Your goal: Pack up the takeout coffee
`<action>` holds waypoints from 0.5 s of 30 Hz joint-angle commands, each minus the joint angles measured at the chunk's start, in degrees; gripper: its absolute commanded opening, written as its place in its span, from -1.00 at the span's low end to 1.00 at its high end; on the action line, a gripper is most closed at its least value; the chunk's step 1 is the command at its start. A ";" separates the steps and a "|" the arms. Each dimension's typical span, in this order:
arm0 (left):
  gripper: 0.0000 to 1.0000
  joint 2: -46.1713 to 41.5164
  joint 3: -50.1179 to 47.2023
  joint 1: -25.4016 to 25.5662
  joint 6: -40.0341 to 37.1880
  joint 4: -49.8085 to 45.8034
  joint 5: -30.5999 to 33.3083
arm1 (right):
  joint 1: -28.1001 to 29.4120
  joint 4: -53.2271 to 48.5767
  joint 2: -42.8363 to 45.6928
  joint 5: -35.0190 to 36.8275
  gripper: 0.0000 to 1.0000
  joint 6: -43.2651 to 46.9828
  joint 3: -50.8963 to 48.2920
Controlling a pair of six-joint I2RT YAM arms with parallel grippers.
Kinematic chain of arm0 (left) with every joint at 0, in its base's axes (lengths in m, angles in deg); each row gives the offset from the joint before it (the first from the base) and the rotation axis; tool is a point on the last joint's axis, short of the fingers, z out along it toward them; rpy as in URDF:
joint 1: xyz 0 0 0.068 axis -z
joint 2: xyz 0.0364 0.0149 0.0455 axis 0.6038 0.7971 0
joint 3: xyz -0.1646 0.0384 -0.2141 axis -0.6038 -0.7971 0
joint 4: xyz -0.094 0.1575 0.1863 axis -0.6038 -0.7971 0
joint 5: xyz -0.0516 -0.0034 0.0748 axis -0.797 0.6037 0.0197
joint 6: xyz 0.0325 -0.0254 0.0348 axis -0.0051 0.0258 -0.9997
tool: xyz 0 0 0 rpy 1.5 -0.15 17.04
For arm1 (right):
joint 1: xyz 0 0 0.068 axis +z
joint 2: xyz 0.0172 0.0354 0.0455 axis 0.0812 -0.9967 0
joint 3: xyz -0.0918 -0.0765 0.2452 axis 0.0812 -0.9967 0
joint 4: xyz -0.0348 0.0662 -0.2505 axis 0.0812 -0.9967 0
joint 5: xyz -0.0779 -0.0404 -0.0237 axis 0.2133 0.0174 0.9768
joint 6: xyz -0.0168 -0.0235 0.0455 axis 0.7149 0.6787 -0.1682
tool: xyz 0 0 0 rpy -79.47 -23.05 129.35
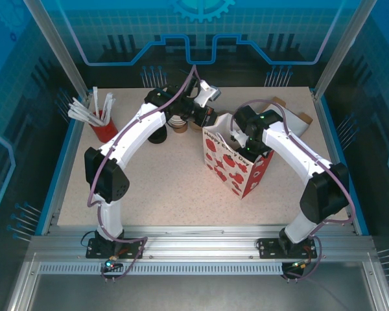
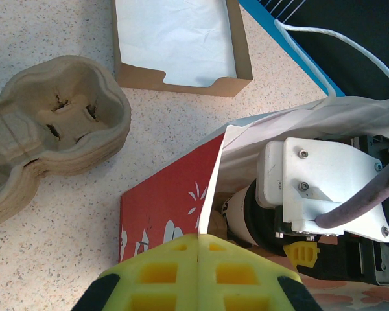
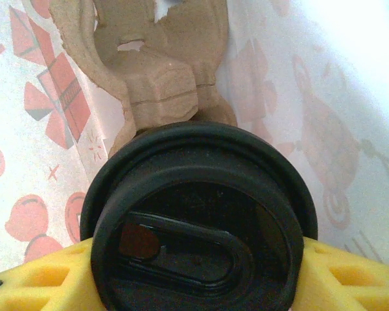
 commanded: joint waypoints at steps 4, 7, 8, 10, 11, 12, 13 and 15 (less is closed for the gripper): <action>-1.00 0.69 1.65 0.20 -1.56 -1.94 -0.61 | -1.40 1.01 -2.63 -3.50 -0.43 0.77 -2.96; -1.00 0.69 1.69 0.21 -1.56 -1.94 -0.57 | -1.65 1.37 -3.03 -3.55 -0.44 0.95 -3.18; -1.00 0.69 1.69 0.23 -1.54 -1.95 -0.56 | -1.74 1.45 -3.18 -3.54 -0.43 1.02 -3.17; -1.00 0.69 1.66 0.20 -1.56 -1.86 -0.55 | -1.96 1.38 -3.38 -3.19 -0.43 1.01 -3.21; -1.00 0.76 1.70 0.21 -1.55 -1.87 -0.59 | -1.99 1.42 -3.50 -3.10 -0.43 1.00 -3.30; -1.00 0.73 1.66 0.22 -1.54 -1.86 -0.57 | -2.05 1.53 -3.49 -2.96 -0.43 0.96 -3.31; -1.00 0.72 1.65 0.16 -1.56 -1.87 -0.60 | -2.10 1.55 -3.65 -3.09 -0.43 1.06 -3.35; -1.00 0.73 1.69 0.21 -1.56 -1.95 -0.52 | -2.23 1.72 -3.86 -3.29 -0.43 1.07 -3.35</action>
